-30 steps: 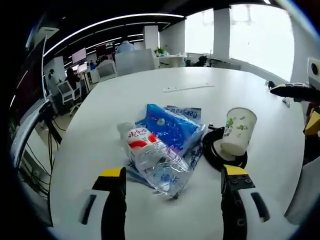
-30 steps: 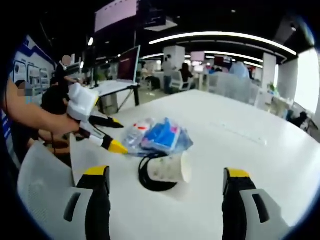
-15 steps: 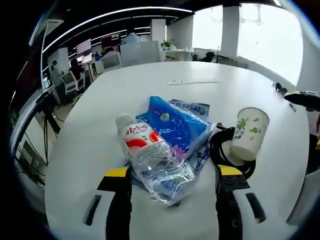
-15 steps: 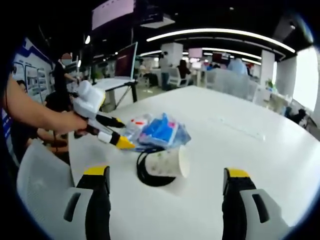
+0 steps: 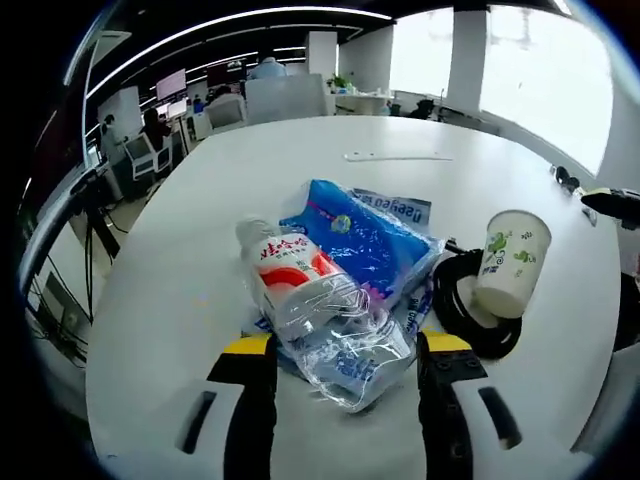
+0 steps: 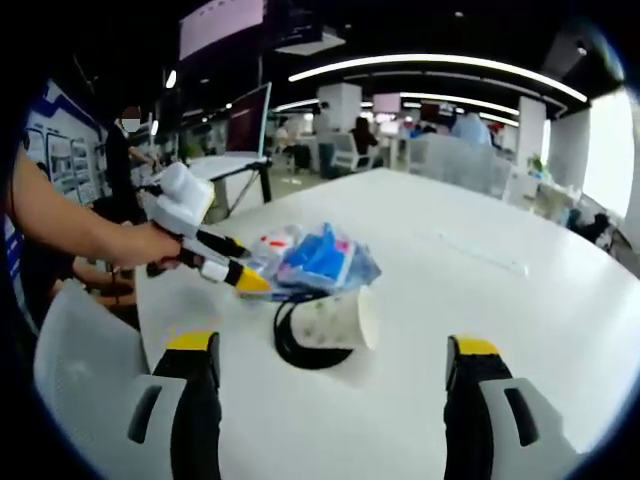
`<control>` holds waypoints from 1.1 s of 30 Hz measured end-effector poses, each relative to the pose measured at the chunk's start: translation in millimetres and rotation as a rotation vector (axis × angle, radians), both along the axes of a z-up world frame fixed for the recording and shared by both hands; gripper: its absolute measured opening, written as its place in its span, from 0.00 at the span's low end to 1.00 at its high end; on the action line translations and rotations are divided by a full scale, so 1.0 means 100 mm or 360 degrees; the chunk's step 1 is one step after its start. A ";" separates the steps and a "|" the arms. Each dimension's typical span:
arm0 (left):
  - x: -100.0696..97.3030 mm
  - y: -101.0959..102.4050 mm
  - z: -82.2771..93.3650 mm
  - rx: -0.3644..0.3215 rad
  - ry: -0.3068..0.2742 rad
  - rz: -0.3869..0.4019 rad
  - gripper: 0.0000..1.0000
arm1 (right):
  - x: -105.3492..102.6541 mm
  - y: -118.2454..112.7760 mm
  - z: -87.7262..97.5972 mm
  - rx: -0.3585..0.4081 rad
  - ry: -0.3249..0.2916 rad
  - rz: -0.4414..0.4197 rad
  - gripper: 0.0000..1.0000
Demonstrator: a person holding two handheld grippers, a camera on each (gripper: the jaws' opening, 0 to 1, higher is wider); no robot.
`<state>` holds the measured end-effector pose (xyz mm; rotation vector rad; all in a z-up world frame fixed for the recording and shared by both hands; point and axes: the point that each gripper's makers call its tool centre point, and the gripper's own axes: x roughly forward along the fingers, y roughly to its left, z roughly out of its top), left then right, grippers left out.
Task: Arrange the tabletop items into an orderly group along one side of the table until the central work area is clear of visible clutter.
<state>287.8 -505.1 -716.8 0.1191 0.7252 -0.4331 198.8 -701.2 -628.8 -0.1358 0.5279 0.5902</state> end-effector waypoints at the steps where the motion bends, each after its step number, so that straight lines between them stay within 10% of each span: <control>1: 0.00 0.00 0.00 0.0004 -0.0004 -0.0007 0.55 | 0.00 0.00 0.00 -0.0003 0.0000 0.0002 0.91; 19: -0.10 0.30 0.01 0.0083 0.0045 -0.0032 0.42 | 0.02 0.12 0.00 0.0001 0.0006 0.0035 0.91; 33: 0.11 0.31 0.09 0.0124 -0.0013 0.0059 0.57 | 0.11 0.27 0.02 0.0002 -0.0003 0.0096 0.90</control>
